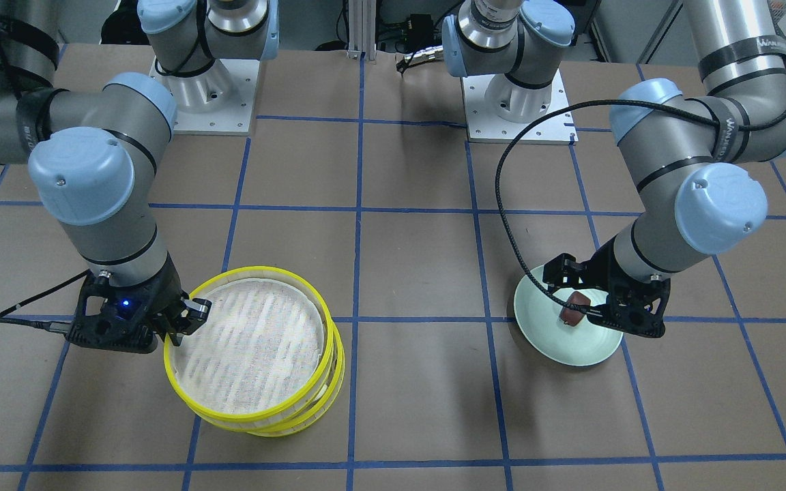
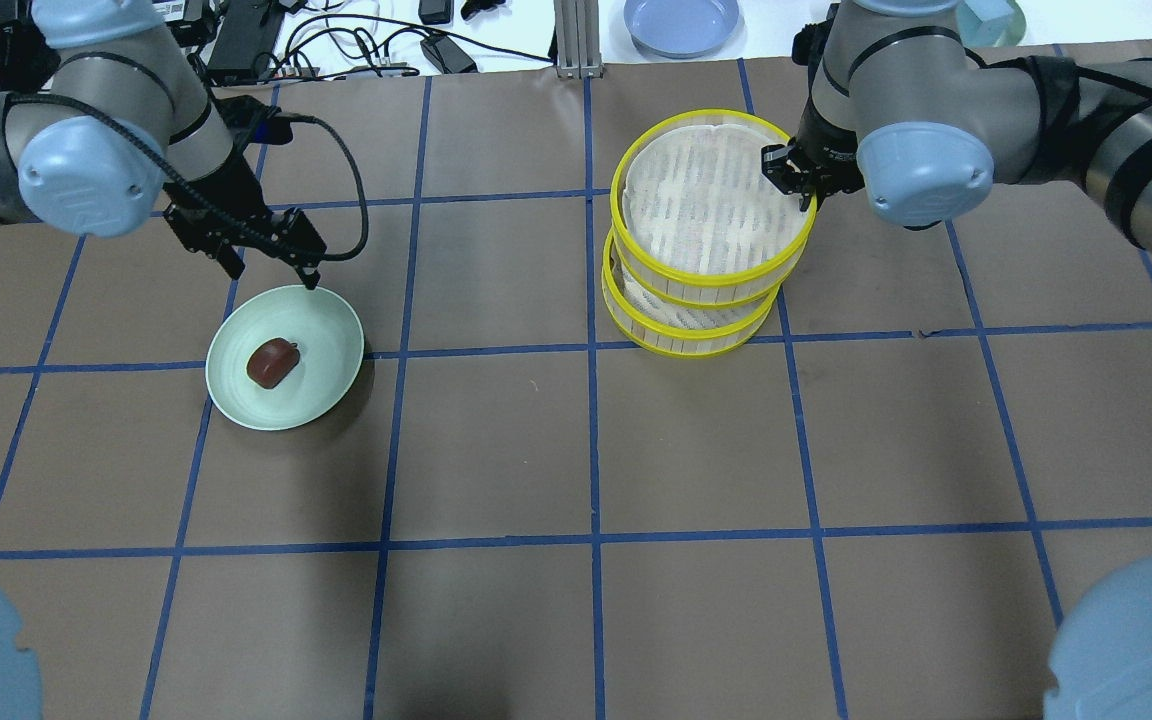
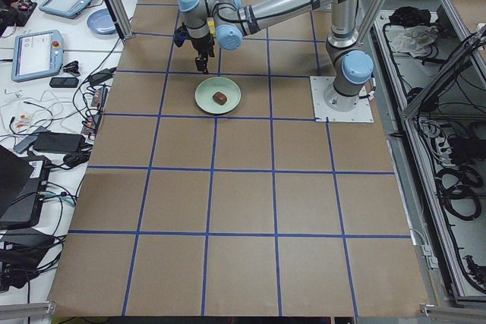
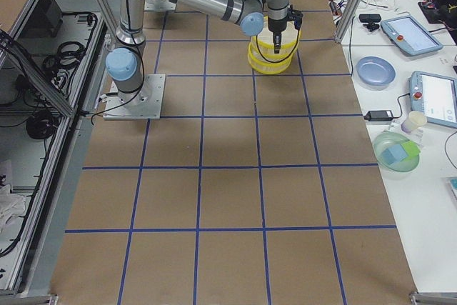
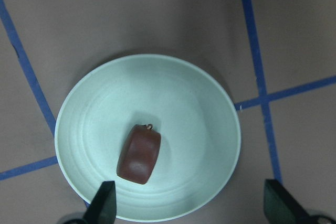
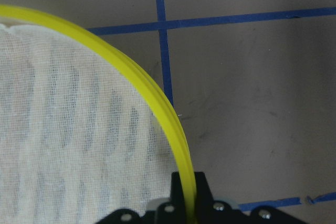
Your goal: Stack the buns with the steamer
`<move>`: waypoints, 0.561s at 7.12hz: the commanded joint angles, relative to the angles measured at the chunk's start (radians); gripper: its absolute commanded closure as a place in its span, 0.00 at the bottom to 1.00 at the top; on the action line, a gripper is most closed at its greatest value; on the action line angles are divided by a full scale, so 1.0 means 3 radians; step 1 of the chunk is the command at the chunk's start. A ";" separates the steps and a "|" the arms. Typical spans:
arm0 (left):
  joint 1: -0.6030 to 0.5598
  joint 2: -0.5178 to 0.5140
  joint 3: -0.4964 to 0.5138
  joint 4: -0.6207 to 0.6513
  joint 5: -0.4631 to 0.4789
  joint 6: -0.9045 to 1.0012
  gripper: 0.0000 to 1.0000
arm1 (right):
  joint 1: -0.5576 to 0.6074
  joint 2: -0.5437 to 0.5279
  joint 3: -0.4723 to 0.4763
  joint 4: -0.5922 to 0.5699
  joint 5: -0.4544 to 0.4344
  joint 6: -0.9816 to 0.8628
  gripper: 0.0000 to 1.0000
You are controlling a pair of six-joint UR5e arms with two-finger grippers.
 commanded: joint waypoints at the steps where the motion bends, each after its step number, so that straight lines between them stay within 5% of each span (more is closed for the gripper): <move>1: 0.0320 -0.0094 -0.0277 0.0174 -0.0014 0.1080 0.03 | 0.0011 0.0053 0.0107 -0.0158 0.0026 0.0029 1.00; 4: 0.0321 -0.0294 -0.0492 0.0170 -0.0228 0.1146 0.00 | 0.0011 0.0074 0.0204 -0.0122 0.0037 0.0019 0.99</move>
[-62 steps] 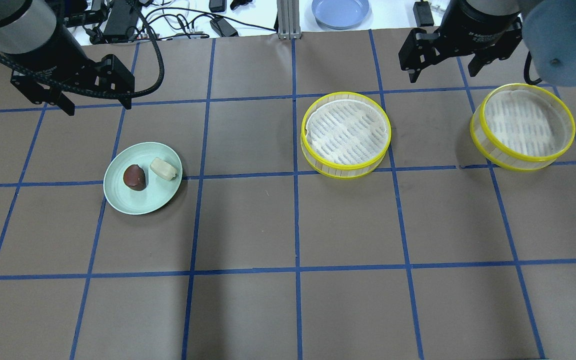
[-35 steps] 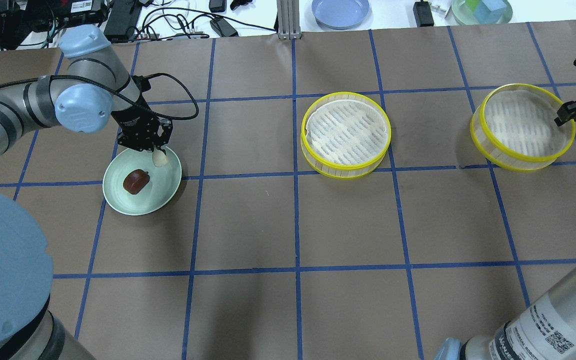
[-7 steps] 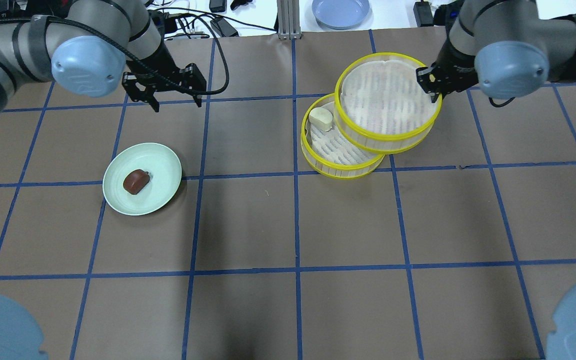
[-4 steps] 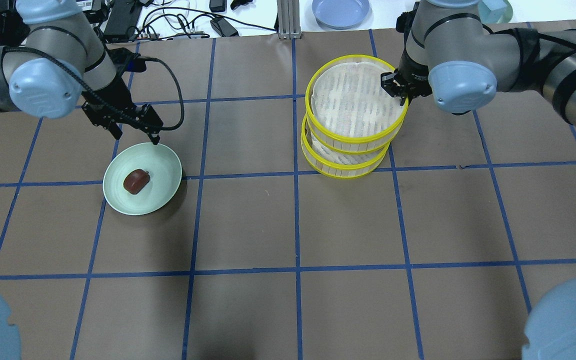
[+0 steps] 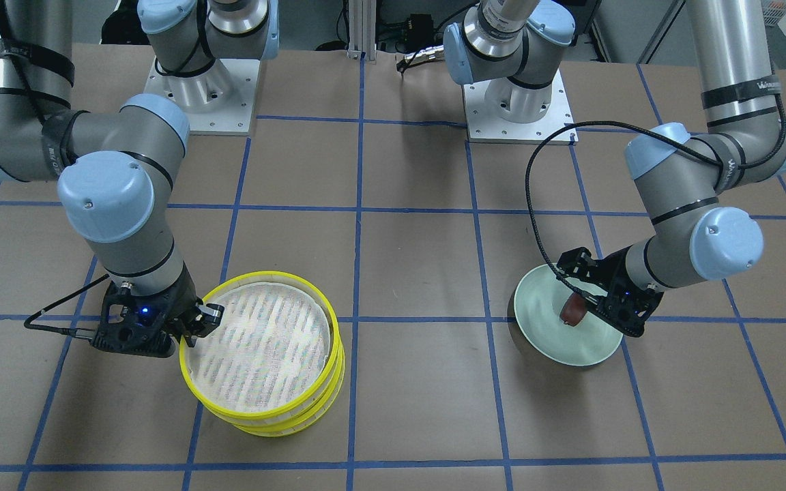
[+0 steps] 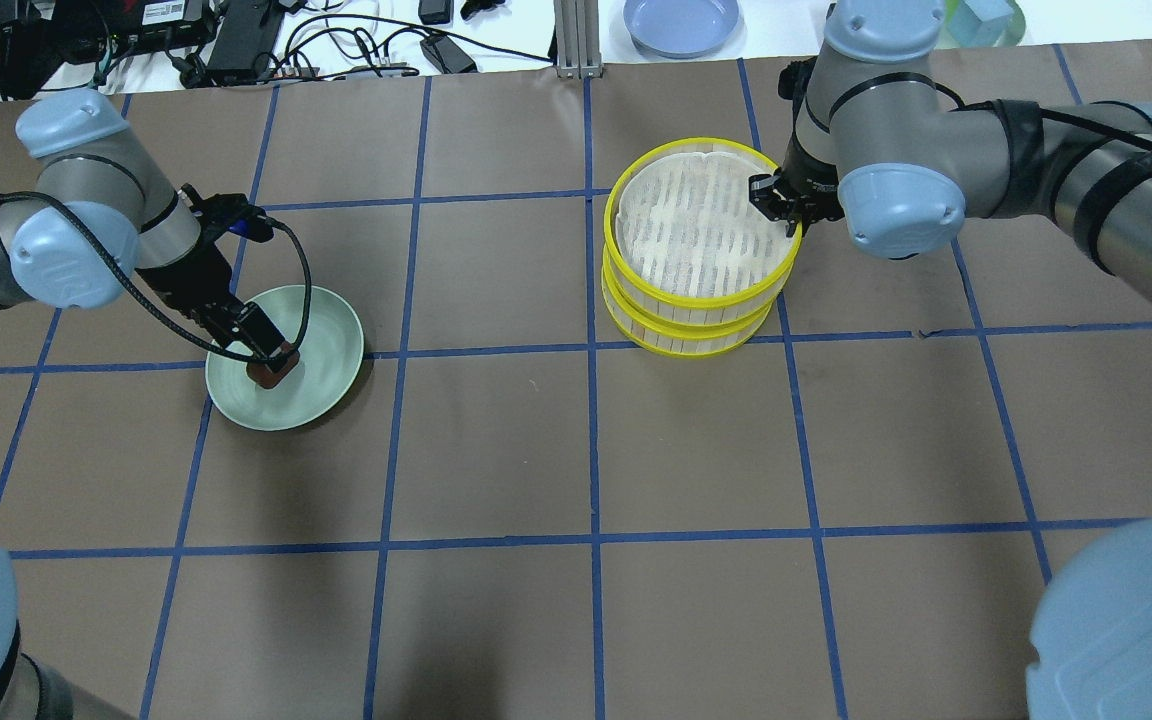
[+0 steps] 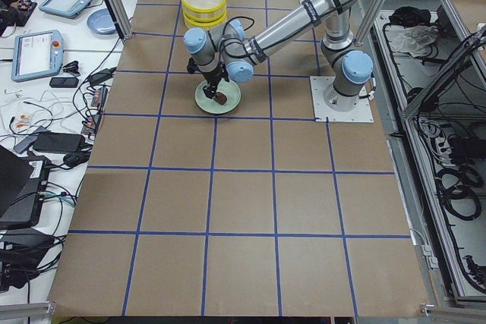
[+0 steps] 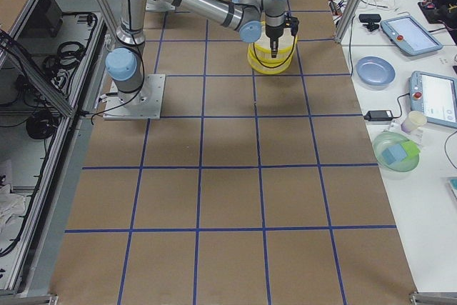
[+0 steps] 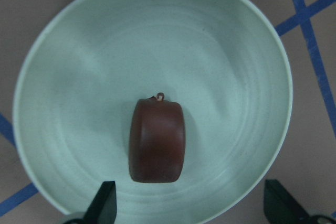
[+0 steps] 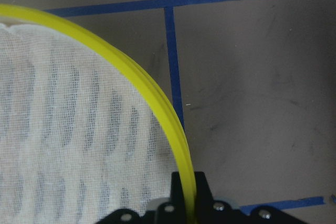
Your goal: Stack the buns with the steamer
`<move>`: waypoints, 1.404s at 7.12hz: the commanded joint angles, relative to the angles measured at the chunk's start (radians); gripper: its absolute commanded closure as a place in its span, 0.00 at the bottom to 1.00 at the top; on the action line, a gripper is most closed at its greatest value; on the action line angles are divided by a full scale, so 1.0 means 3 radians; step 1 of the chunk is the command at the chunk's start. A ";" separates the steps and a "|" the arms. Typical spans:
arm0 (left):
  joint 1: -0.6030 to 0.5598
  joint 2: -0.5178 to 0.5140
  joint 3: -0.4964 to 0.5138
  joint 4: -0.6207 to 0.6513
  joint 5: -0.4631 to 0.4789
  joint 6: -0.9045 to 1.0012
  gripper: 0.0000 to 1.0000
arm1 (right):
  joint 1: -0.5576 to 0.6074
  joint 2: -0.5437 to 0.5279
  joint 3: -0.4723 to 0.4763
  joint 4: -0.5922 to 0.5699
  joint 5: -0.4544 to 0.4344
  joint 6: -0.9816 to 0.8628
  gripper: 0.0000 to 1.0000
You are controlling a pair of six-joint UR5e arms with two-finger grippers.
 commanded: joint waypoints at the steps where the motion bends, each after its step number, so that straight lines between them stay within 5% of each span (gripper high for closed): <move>1: 0.0007 -0.0107 -0.0106 0.0006 -0.0116 0.0033 0.00 | 0.0000 0.0005 0.0039 -0.0018 0.0010 -0.0024 0.99; 5: 0.0007 -0.0174 0.0016 0.0154 -0.0096 0.0033 0.02 | -0.0005 0.0015 0.0039 -0.0059 0.0189 -0.0034 0.98; 6: 0.0007 -0.0194 0.0093 0.0154 -0.0101 0.0028 0.15 | -0.0005 0.0021 0.0034 -0.0059 0.0184 -0.0044 0.98; 8: 0.0007 -0.0301 0.0150 0.0302 -0.0091 0.0013 1.00 | -0.0005 0.0041 0.0034 -0.0059 0.0154 -0.0039 0.98; 10: 0.0002 -0.0286 0.0180 0.0318 -0.0106 -0.0155 1.00 | -0.0025 0.0046 0.0034 -0.0069 0.0128 -0.0049 0.98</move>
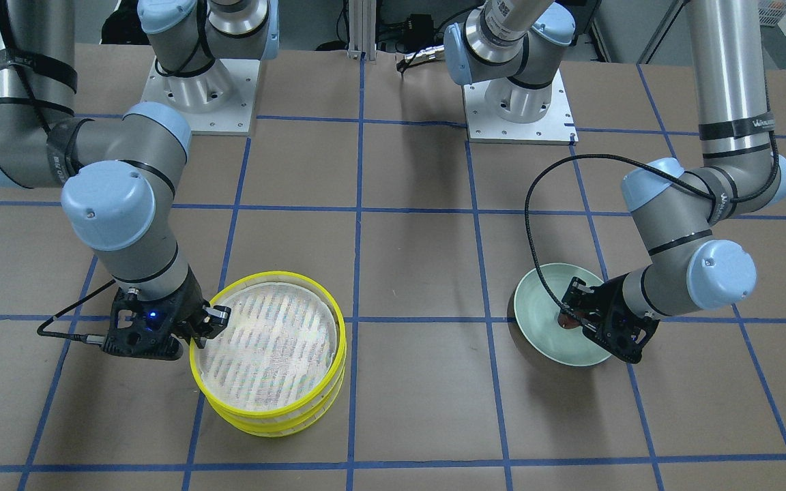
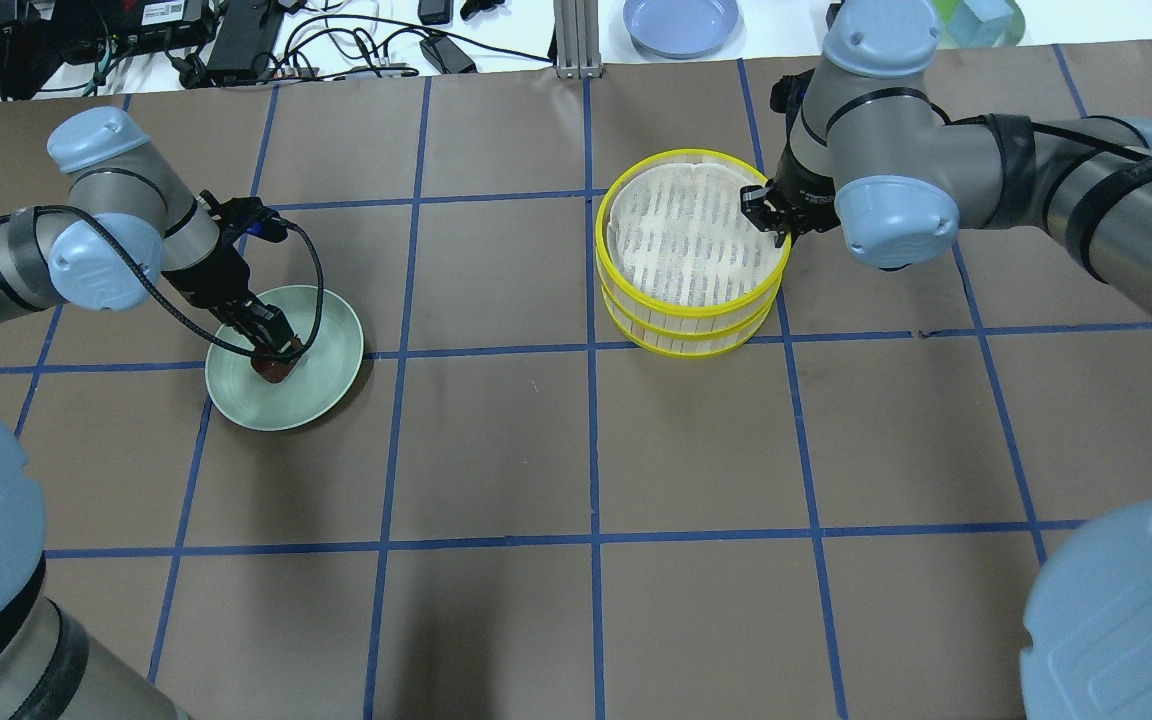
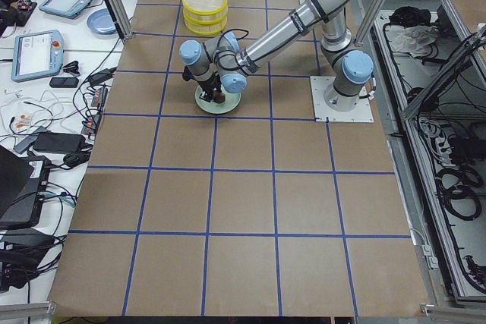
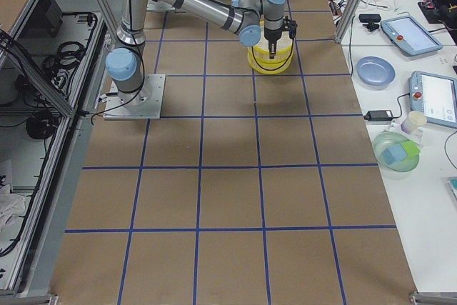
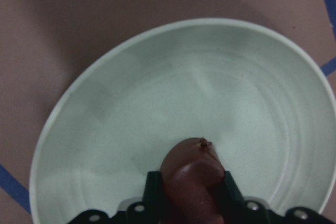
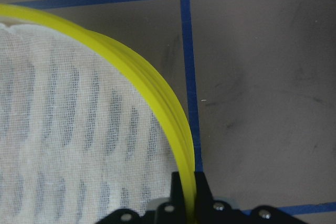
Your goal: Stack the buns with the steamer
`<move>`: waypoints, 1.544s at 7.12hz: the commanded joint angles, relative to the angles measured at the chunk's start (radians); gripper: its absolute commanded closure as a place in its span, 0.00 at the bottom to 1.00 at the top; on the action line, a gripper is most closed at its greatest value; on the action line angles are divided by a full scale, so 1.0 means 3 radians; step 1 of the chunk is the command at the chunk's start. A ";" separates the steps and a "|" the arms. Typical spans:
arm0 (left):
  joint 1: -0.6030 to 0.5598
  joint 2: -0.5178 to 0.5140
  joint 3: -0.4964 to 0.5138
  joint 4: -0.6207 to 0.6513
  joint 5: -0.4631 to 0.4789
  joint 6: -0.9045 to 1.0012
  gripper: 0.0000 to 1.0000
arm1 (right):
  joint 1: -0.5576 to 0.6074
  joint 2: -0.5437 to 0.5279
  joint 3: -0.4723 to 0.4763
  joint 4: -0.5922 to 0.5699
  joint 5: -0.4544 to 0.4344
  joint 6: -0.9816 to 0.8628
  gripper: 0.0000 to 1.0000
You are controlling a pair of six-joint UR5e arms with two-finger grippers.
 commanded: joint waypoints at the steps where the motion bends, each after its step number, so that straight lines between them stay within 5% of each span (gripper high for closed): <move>1: -0.0014 0.0045 0.0073 0.0023 -0.0110 -0.0269 1.00 | -0.0011 0.0003 0.0000 -0.0006 -0.0007 0.0004 0.97; 2: -0.0049 0.0106 0.0139 0.0023 -0.0344 -0.0579 1.00 | -0.0011 0.0003 0.0000 -0.0016 0.0003 0.0009 0.97; 7: -0.0775 0.0382 0.0467 0.0248 -0.0382 -0.2573 1.00 | -0.0021 0.0024 -0.0005 -0.0011 0.0003 0.0015 0.95; 9: -0.0938 0.0423 0.0467 0.0543 -0.1160 -0.3807 1.00 | -0.0021 0.0024 0.0000 0.0004 0.0003 0.0020 0.87; 11: -0.1244 0.0388 0.0457 0.0907 -0.1303 -0.4664 1.00 | -0.0021 0.0054 -0.0005 -0.0011 -0.0007 0.0010 0.78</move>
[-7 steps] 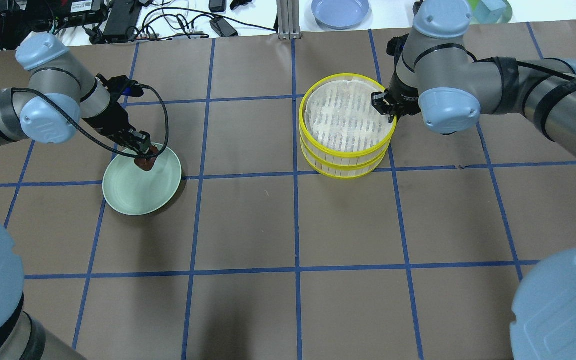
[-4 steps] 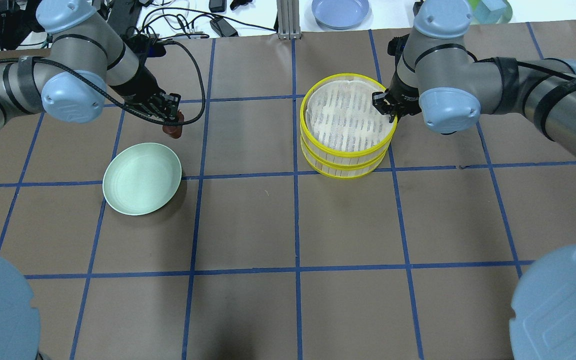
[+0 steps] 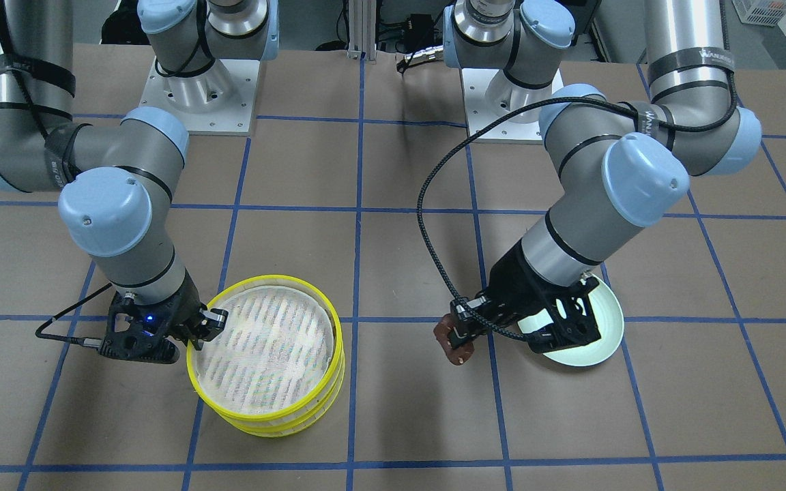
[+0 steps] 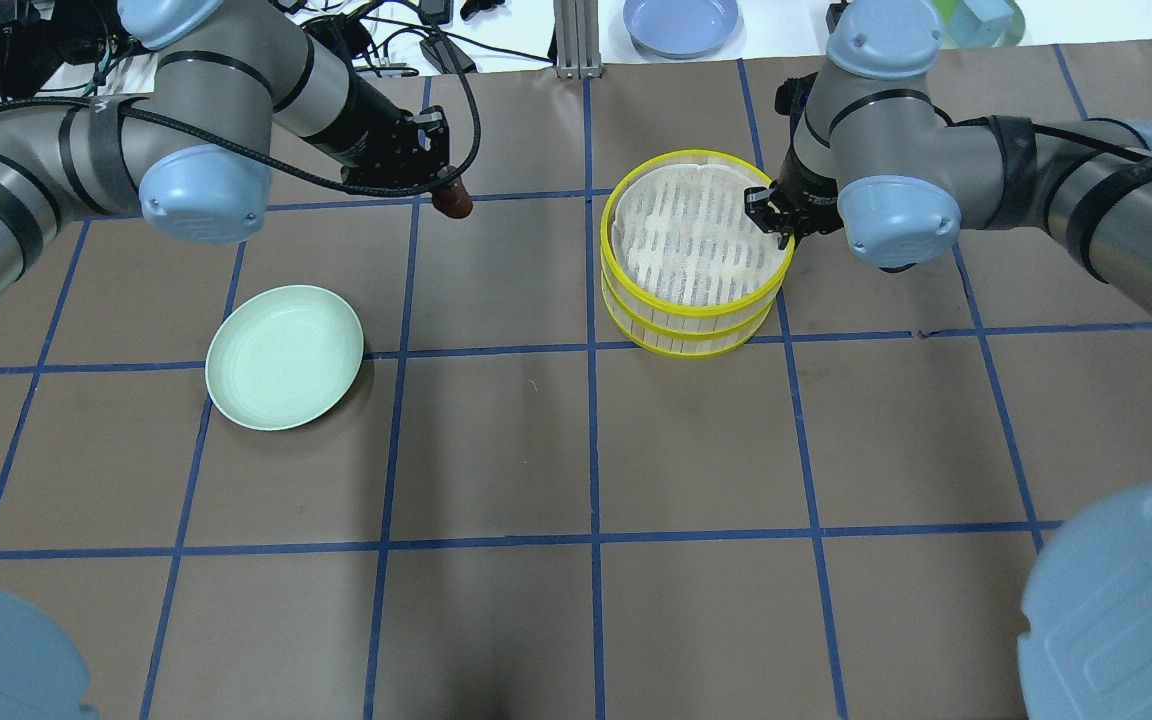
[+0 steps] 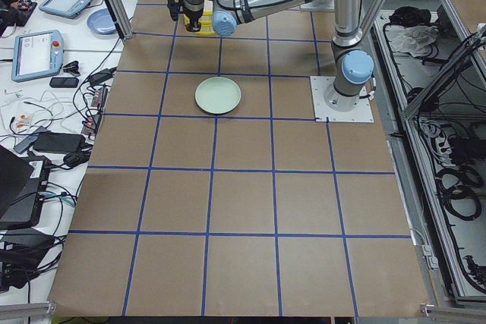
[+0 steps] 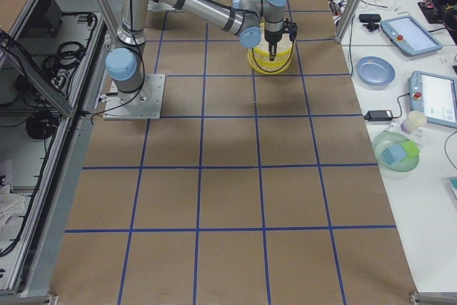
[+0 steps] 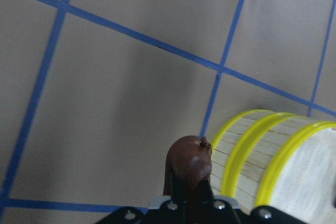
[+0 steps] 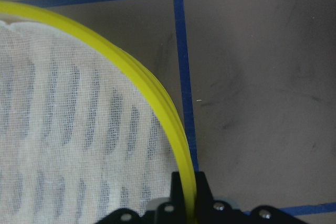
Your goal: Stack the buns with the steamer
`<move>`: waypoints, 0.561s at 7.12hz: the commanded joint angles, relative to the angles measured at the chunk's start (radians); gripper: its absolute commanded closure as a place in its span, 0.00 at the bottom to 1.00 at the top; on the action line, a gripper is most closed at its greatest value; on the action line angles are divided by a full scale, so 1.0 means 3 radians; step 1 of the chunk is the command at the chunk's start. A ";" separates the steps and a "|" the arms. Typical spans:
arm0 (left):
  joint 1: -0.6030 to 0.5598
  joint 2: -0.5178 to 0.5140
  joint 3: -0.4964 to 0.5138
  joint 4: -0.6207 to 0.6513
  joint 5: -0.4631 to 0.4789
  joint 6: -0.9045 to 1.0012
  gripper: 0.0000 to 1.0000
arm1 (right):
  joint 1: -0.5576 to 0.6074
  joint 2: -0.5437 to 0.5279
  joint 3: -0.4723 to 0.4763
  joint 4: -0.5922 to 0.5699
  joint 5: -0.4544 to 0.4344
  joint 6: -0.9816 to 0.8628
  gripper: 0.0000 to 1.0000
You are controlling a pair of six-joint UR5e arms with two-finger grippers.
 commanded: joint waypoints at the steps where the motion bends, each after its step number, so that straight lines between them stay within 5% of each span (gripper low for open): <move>1: -0.0351 -0.0071 -0.0019 0.0386 -0.0303 -0.0893 1.00 | 0.0000 0.0021 -0.0009 -0.0026 0.0004 -0.0007 0.77; 3: -0.0557 -0.0204 -0.0060 0.0832 -0.0402 -0.1354 1.00 | 0.0000 0.0021 -0.0009 -0.0016 -0.0001 -0.0007 0.73; 4: -0.0664 -0.0281 -0.0060 0.0924 -0.0418 -0.1463 1.00 | 0.0000 0.0021 -0.0014 -0.0026 0.0004 -0.0007 0.58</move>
